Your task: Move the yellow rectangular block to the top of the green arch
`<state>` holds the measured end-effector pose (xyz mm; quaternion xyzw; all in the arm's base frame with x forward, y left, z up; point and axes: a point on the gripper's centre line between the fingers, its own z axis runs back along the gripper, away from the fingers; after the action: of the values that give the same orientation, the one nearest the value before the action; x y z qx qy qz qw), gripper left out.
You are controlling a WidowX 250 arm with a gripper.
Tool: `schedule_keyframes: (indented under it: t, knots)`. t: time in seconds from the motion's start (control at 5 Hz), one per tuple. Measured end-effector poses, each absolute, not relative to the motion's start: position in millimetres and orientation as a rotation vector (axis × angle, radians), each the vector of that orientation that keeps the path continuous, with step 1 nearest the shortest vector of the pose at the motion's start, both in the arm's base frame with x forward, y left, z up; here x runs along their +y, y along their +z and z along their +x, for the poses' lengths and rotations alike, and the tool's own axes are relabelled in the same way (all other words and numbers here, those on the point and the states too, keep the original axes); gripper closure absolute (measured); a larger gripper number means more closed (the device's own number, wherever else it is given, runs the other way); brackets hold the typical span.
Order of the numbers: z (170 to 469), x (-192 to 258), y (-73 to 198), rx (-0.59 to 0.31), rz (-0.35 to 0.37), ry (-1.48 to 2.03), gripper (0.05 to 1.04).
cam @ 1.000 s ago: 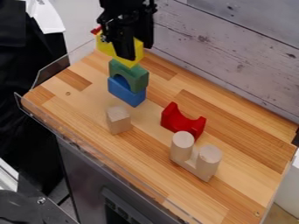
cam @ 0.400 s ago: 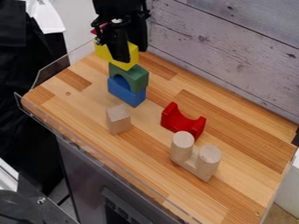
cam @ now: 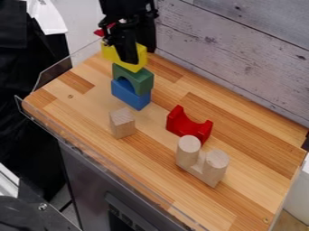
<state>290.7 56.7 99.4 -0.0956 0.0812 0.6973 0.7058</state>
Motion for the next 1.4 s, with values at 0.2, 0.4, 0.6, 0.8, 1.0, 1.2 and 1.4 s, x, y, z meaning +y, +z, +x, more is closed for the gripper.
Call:
schedule_keyframes:
  t: [0.2, 0.4, 0.6, 0.8, 1.0, 1.2, 1.4]
  knots:
    - [295, 50, 91, 0.208, -0.212, 1.543, 0.54]
    - [299, 47, 84, 0.227, -0.205, 1.531, 0.54]
    - [299, 47, 83, 0.231, -0.199, 1.529, 0.54]
    - [298, 50, 83, 0.229, -0.189, 1.538, 0.54]
    - [298, 53, 85, 0.229, -0.184, 1.541, 0.54]
    - [296, 56, 85, 0.23, -0.186, 1.534, 0.54]
    - [296, 60, 85, 0.229, -0.195, 1.538, 0.54]
